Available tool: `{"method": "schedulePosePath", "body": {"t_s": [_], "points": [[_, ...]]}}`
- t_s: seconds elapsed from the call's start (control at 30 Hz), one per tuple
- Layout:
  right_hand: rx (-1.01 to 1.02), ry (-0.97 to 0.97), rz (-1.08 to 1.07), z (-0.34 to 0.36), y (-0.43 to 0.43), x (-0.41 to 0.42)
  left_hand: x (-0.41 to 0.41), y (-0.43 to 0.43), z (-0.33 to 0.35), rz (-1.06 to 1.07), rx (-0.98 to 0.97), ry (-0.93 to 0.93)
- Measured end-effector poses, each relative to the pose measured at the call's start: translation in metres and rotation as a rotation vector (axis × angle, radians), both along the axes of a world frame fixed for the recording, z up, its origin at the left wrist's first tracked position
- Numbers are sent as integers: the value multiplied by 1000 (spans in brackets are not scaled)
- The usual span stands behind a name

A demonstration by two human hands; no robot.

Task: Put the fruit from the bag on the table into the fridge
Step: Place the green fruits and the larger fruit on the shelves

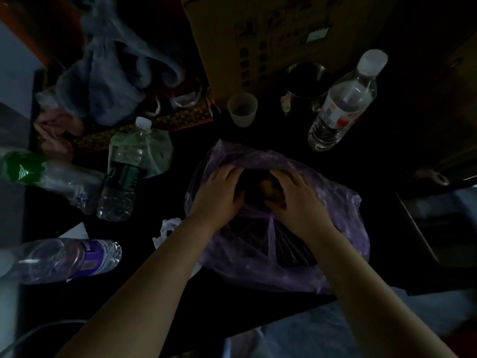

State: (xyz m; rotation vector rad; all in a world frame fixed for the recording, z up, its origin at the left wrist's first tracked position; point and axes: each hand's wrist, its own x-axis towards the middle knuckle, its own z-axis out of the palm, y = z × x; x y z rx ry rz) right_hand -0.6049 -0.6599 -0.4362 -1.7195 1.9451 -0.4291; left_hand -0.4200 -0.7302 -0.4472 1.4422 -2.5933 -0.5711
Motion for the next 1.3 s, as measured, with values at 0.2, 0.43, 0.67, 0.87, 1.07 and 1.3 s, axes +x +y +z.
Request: {"method": "schedulePosePath", "body": {"t_s": [0.2, 0.43, 0.67, 0.87, 1.07, 1.3], "points": [[-22, -95, -56, -9, -3, -5, 4, -3, -13, 13, 67, -26], [-31, -82, -62, -9, -2, 2, 9, -2, -9, 33, 57, -11], [-73, -42, -86, 21, 4, 14, 17, 2, 27, -9, -14, 25], [-163, 21, -155, 76, 29, 32, 32, 24, 82, -44, -48, 82], [-278, 127, -259, 139, 86, 71, 60, 60, 145, -172, -51, 189], [-428, 186, -450, 200, 181, 155, 121, 124, 205, -363, -59, 380]]}}
